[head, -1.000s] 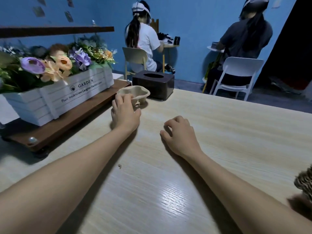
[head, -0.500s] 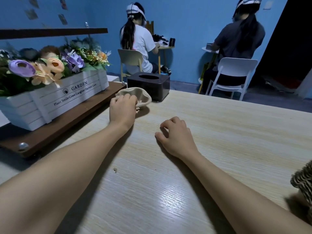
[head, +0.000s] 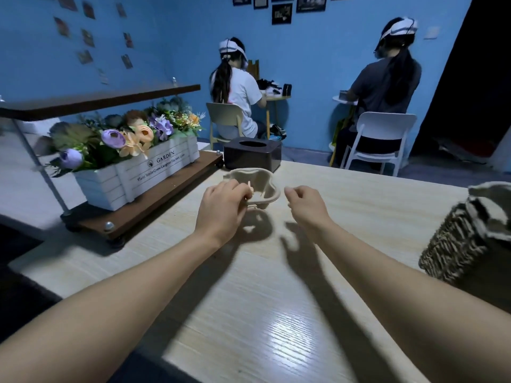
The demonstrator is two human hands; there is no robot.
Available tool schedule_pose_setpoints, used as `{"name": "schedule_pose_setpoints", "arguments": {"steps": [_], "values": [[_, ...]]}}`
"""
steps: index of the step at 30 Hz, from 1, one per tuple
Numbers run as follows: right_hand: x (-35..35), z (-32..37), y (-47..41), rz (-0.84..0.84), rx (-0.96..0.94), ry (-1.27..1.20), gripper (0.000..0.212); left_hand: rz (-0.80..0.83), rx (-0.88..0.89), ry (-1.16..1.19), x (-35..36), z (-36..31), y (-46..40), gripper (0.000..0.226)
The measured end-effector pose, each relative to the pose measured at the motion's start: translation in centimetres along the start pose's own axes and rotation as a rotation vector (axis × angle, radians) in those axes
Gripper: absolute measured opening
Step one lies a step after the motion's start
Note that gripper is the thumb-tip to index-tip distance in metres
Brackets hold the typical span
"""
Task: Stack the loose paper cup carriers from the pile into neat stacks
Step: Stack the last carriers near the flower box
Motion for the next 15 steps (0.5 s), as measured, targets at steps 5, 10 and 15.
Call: {"name": "schedule_pose_setpoints", "arguments": {"steps": [5,10,15], "values": [[-5.0,2.2,2.9,-0.082,0.029,0.008,0.024,-0.007,0.179,0.092,-2.6,-5.6,0.8,0.016],[-11.1,4.5,6.2,-0.109,0.06,-0.003,0.012,0.009,0.244,0.267,-5.1,-10.2,0.6,0.015],[-16.8,6.1,8.4,-0.205,-0.003,-0.023,0.008,0.057,0.173,0.551,-8.0,-14.3,-0.1,0.021]]}}
Point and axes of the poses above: each hand's wrist, its own y-axis away from the middle knuckle, its own x-axis out of the palm, z = x × y, the point moved 6 cm from there along -y, towards the middle knuckle, and after that the axes turned 8 degrees about y, right-handed, at the moved point
